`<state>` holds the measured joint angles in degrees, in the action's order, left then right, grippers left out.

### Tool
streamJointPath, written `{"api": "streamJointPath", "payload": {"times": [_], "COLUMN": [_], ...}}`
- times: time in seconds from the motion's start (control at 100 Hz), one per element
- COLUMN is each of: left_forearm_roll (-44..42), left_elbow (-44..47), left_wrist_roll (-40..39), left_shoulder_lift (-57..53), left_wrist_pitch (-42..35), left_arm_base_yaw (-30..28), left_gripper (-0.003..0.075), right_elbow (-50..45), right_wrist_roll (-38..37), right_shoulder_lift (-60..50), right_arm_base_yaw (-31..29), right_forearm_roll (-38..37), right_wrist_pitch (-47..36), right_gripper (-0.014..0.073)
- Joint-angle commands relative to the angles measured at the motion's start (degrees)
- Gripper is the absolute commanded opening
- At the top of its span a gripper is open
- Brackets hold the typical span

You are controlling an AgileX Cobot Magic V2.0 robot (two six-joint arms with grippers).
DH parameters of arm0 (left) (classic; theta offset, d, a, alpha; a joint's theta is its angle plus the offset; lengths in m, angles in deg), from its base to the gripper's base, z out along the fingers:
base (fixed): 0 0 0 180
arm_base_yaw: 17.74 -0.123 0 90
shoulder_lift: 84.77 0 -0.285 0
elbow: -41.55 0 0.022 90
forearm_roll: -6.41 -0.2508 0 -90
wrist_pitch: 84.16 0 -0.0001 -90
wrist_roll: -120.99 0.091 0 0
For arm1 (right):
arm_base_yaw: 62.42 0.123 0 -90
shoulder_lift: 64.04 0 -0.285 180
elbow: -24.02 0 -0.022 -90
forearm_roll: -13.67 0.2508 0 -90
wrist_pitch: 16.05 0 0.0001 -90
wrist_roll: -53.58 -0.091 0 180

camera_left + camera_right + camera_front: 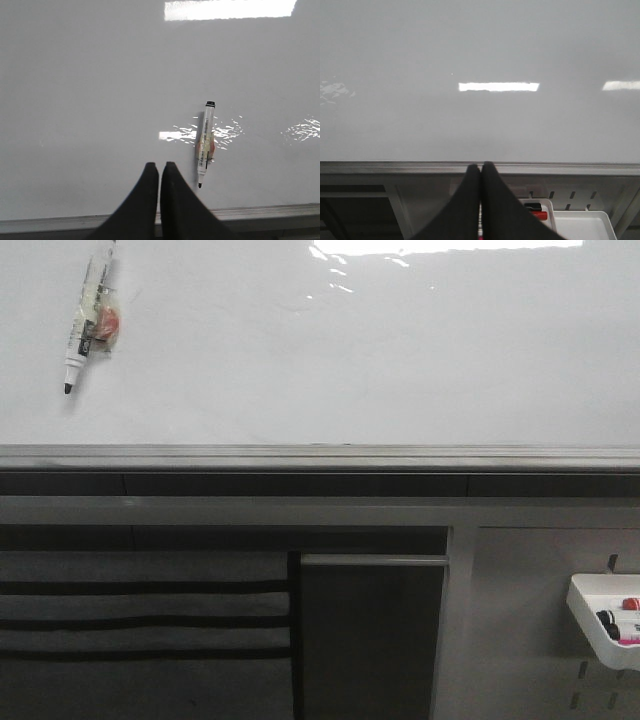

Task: Write number 3 on whiteboard

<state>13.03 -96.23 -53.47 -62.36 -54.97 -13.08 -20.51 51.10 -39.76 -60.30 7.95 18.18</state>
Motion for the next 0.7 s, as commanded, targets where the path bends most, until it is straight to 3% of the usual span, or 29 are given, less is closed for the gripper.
{"api": "streamJointPath", "payload": {"times": [0.0, 0.3, 0.39, 0.46, 0.58, 0.69], "left_forearm_roll": [0.7, 0.5, -0.8, -2.3, -4.3, -4.3], "left_elbow": [-2.0, -2.0, -2.0, -2.0, -2.0, -2.0], "left_wrist_roll": [-0.1, -0.1, -0.1, -0.1, -0.1, -0.1], "left_shoulder_lift": [1.1, 1.1, 1.1, 1.1, 1.1, 1.1], "left_wrist_pitch": [-4.0, -4.4, -4.6, -4.6, -4.6, -4.6], "left_arm_base_yaw": [-0.2, -0.2, -0.2, -0.2, -0.2, -0.2], "left_gripper": [-0.0018, -0.0017, -0.0001, 0.0081, 0.0360, 0.0512], "right_elbow": [1.8, 1.8, 1.8, 1.8, 1.8, 1.8], "right_wrist_roll": [0.7, 0.7, 0.7, 0.7, 0.7, 0.7], "right_shoulder_lift": [1.1, 1.1, 1.1, 1.1, 1.1, 1.1], "right_arm_base_yaw": [-0.5, -0.5, -0.5, -0.5, -0.5, -0.5], "right_forearm_roll": [-0.7, -0.6, -0.6, -0.6, -0.6, -0.6], "right_wrist_pitch": [-4.7, -4.9, -4.9, -5.4, -5.4, -5.5], "right_gripper": [-0.0074, -0.0072, 0.0008, 0.0148, 0.0400, 0.0484]}}
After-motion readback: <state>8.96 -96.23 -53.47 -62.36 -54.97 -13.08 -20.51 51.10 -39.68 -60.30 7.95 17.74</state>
